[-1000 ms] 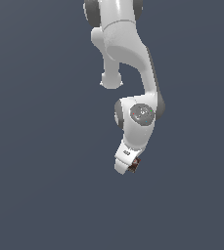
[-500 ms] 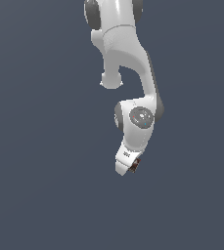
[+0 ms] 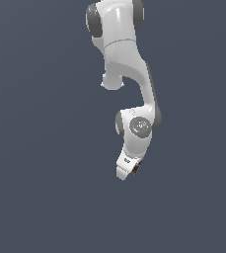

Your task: Pick up the object and move it to a goal position.

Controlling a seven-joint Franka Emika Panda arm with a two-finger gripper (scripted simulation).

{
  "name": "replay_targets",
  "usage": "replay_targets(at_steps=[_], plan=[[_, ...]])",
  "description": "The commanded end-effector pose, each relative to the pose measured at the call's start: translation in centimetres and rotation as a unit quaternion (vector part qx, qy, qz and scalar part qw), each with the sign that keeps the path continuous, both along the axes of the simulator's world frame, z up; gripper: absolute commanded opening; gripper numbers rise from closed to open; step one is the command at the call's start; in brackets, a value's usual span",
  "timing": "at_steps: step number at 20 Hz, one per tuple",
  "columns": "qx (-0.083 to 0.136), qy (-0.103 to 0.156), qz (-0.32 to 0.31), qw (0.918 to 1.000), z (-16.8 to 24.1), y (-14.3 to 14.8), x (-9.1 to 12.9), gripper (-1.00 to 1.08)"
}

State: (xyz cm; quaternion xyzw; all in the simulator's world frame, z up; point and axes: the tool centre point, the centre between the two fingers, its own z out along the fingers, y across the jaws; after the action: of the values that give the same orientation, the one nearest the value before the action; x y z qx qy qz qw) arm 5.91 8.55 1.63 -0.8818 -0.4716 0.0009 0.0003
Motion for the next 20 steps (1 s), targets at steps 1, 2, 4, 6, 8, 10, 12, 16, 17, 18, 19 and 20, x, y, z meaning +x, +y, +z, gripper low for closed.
replay_targets(at_steps=[1,2,4,6,8,10,12,16,17,18,19,20], plan=[[0.0,-0.001,0.0,1.0,-0.1,0.0,0.1,1.0],[0.0,-0.001,0.0,1.0,-0.1,0.0,0.1,-1.0],[0.0,-0.001,0.0,1.0,-0.1,0.0,0.1,-1.0],[0.0,-0.001,0.0,1.0,-0.1,0.0,0.1,-1.0],[0.0,-0.001,0.0,1.0,-0.1,0.0,0.1,-1.0],[0.0,-0.001,0.0,1.0,-0.1,0.0,0.1,-1.0],[0.0,-0.001,0.0,1.0,-0.1,0.0,0.1,-1.0],[0.0,-0.001,0.0,1.0,0.1,-0.3,0.0,-1.0],[0.0,-0.001,0.0,1.0,0.2,-0.5,-0.1,-1.0],[0.0,-0.001,0.0,1.0,0.3,-0.7,-0.2,-1.0],[0.0,-0.001,0.0,1.0,0.4,-0.9,-0.3,-1.0],[0.0,-0.001,0.0,1.0,0.5,-1.2,-0.5,-1.0]])
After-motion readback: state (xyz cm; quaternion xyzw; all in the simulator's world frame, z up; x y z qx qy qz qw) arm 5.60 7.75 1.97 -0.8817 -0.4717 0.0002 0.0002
